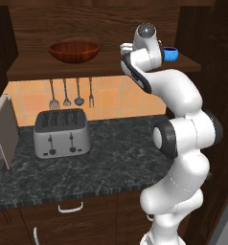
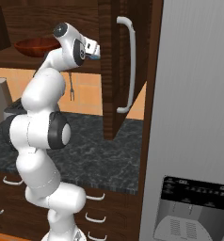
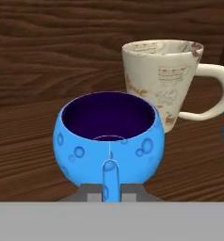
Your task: Gather all objects into one cabinet and sort the glasses and bowls to opposite sides.
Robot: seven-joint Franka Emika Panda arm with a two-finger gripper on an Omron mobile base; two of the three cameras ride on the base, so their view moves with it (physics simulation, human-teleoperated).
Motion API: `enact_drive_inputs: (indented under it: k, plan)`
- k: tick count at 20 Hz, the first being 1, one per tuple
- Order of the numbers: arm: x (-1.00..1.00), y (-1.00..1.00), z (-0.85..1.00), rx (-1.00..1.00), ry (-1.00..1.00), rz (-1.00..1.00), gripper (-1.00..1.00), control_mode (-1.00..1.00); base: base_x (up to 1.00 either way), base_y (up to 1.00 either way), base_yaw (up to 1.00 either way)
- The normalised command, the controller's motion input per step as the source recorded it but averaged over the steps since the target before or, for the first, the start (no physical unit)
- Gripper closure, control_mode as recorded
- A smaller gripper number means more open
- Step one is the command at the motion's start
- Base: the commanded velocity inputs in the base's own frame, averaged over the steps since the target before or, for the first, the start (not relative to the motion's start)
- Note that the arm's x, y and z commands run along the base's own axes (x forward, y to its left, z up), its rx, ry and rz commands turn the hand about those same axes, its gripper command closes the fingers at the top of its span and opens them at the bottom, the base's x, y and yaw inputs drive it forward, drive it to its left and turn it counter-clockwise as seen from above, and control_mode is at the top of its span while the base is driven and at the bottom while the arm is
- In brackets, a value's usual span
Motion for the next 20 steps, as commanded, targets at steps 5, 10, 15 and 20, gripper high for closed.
enact_drive_inputs:
  k: [5, 10, 15, 20]
  plan:
    - [-0.04, -0.05, 0.00, 0.04, 0.00, -0.04, 1.00, -1.00, 0.00, 0.00, 0.00]
    - [-0.07, 0.00, 0.00, 0.03, 0.00, -0.02, -1.00, -1.00, 0.00, 0.00, 0.00]
    - [-0.09, 0.05, 0.00, 0.01, 0.00, 0.00, -1.00, -1.00, 0.00, 0.00, 0.00]
    - [-0.34, 0.38, 0.06, 0.00, 0.00, 0.00, -1.00, -1.00, 0.00, 0.00, 0.00]
